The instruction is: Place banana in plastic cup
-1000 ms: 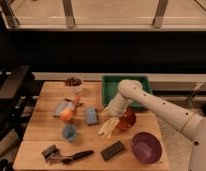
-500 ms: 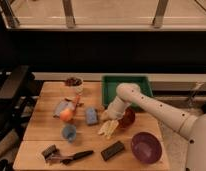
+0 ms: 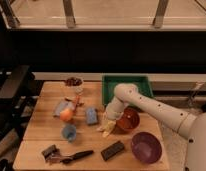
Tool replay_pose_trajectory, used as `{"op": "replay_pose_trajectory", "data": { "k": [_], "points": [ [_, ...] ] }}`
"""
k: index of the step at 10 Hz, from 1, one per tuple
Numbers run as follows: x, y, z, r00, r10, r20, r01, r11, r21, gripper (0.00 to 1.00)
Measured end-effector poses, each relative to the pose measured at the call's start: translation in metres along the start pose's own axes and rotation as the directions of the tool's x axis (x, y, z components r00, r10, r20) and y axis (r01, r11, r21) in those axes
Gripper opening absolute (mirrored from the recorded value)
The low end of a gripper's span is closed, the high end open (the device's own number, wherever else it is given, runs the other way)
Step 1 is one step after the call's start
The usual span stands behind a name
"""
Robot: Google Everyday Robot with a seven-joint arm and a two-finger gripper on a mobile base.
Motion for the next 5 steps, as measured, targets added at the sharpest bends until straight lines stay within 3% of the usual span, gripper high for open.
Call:
{"op": "replay_pose_trajectory", "data": {
  "k": [2,5],
  "points": [
    [-0.006,0.001,-0.012,1.0,-0.016,0.001,0.015,1.0,0.025,0.0],
    [-0.026,0.002,-0.052,0.997,-0.07,-0.009,0.071,0.994,0.085,0.0]
  ]
}}
